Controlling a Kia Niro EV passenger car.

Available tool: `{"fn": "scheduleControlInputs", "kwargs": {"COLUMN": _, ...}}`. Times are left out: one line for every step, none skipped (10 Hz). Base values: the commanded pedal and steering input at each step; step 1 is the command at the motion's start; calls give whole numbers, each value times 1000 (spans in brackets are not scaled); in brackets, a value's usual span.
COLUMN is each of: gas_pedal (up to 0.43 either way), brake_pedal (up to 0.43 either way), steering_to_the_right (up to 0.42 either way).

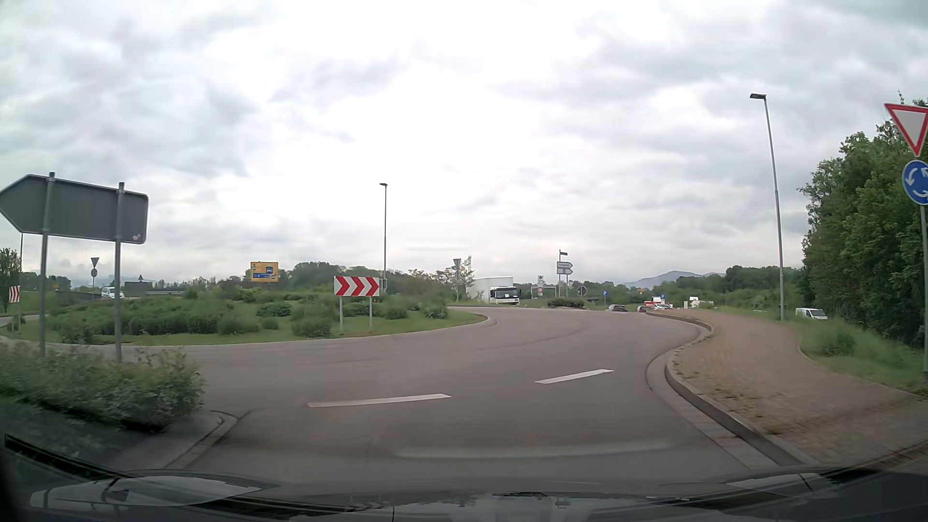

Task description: Follow the waypoints while adhering to traffic rules and regulations

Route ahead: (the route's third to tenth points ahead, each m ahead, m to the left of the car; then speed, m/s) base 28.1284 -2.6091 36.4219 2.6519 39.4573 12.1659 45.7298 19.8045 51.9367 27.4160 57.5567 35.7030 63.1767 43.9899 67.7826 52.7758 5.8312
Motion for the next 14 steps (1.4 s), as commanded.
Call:
{"fn": "scheduleControlInputs", "kwargs": {"gas_pedal": 47, "brake_pedal": 0, "steering_to_the_right": -72}}
{"fn": "scheduleControlInputs", "kwargs": {"gas_pedal": 59, "brake_pedal": 0, "steering_to_the_right": -56}}
{"fn": "scheduleControlInputs", "kwargs": {"gas_pedal": 59, "brake_pedal": 0, "steering_to_the_right": -38}}
{"fn": "scheduleControlInputs", "kwargs": {"gas_pedal": 59, "brake_pedal": 0, "steering_to_the_right": -17}}
{"fn": "scheduleControlInputs", "kwargs": {"gas_pedal": 59, "brake_pedal": 0, "steering_to_the_right": -3}}
{"fn": "scheduleControlInputs", "kwargs": {"gas_pedal": 59, "brake_pedal": 0, "steering_to_the_right": 18}}
{"fn": "scheduleControlInputs", "kwargs": {"gas_pedal": 59, "brake_pedal": 0, "steering_to_the_right": 38}}
{"fn": "scheduleControlInputs", "kwargs": {"gas_pedal": 59, "brake_pedal": 0, "steering_to_the_right": 63}}
{"fn": "scheduleControlInputs", "kwargs": {"gas_pedal": 59, "brake_pedal": 0, "steering_to_the_right": 86}}
{"fn": "scheduleControlInputs", "kwargs": {"gas_pedal": 59, "brake_pedal": 0, "steering_to_the_right": 116}}
{"fn": "scheduleControlInputs", "kwargs": {"gas_pedal": 59, "brake_pedal": 0, "steering_to_the_right": 138}}
{"fn": "scheduleControlInputs", "kwargs": {"gas_pedal": 59, "brake_pedal": 0, "steering_to_the_right": 159}}
{"fn": "scheduleControlInputs", "kwargs": {"gas_pedal": 59, "brake_pedal": 0, "steering_to_the_right": 174}}
{"fn": "scheduleControlInputs", "kwargs": {"gas_pedal": 79, "brake_pedal": 0, "steering_to_the_right": 194}}
